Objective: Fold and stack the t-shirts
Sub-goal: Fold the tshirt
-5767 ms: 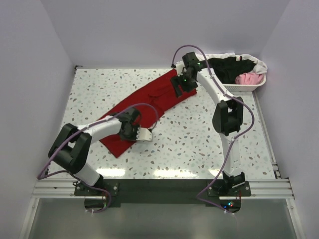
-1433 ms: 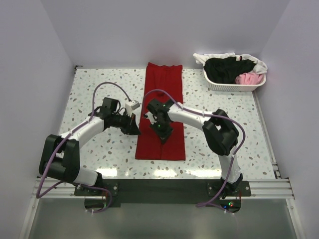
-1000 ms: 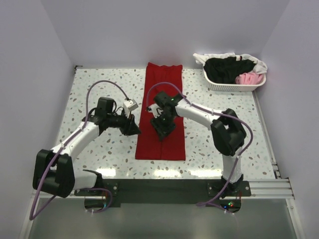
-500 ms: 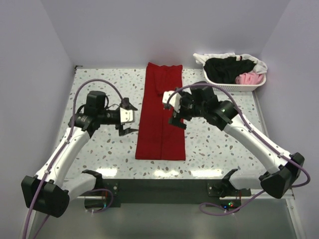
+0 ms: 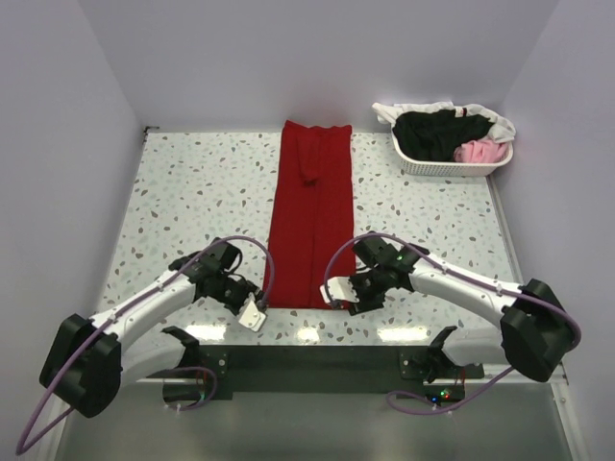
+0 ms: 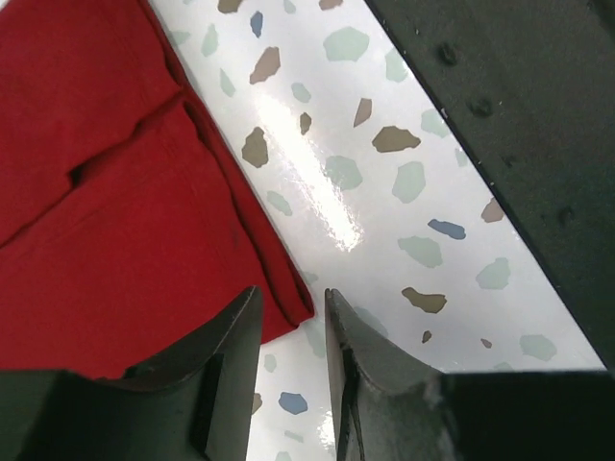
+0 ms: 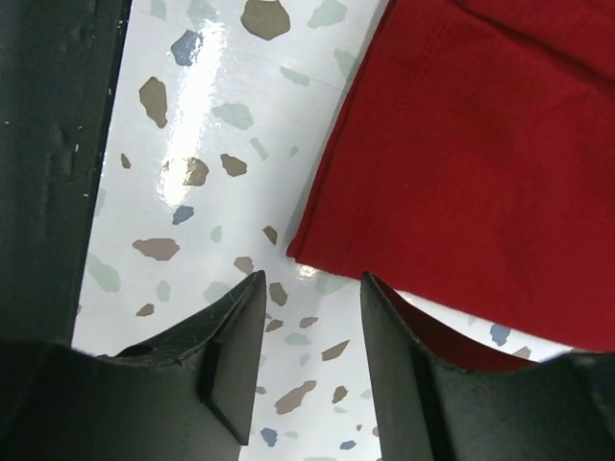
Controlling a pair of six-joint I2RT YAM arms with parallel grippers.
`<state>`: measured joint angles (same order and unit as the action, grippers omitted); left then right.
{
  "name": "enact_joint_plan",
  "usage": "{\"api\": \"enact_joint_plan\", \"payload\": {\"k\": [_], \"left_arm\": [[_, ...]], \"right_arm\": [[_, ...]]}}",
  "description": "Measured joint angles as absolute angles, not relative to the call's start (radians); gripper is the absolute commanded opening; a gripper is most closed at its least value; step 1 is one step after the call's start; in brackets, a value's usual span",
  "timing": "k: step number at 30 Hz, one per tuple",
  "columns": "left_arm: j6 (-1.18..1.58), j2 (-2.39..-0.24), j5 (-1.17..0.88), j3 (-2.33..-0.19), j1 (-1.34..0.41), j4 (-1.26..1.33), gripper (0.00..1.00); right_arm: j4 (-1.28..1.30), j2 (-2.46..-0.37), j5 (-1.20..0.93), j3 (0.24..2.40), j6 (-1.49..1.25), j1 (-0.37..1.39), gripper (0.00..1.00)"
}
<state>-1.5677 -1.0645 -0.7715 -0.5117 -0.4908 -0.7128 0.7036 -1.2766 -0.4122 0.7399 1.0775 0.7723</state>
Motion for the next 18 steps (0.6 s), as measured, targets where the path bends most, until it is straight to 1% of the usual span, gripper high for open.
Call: {"api": "enact_joint_plan", "payload": {"k": [8,15,18], "left_arm": [[-1.6,-1.184,-0.709,-0.498,-0.516,-0.607,0.35],[-1.588,-1.262,-0.691,-0.503,-0.521,-0.533,0.34],[-1.586,-1.291,-0.693,-0.52,-0.521,-0.519,0.33]], "right_arm": [[0.646,-1.312,-0.411,0.714,1.132,0.8,0.46],[0.598,-1.356,-0.4,0.685,1.147,0.826,0.49],[0.577,-1.387,-0.387,0.68,1.147,0.826,0.45]]}}
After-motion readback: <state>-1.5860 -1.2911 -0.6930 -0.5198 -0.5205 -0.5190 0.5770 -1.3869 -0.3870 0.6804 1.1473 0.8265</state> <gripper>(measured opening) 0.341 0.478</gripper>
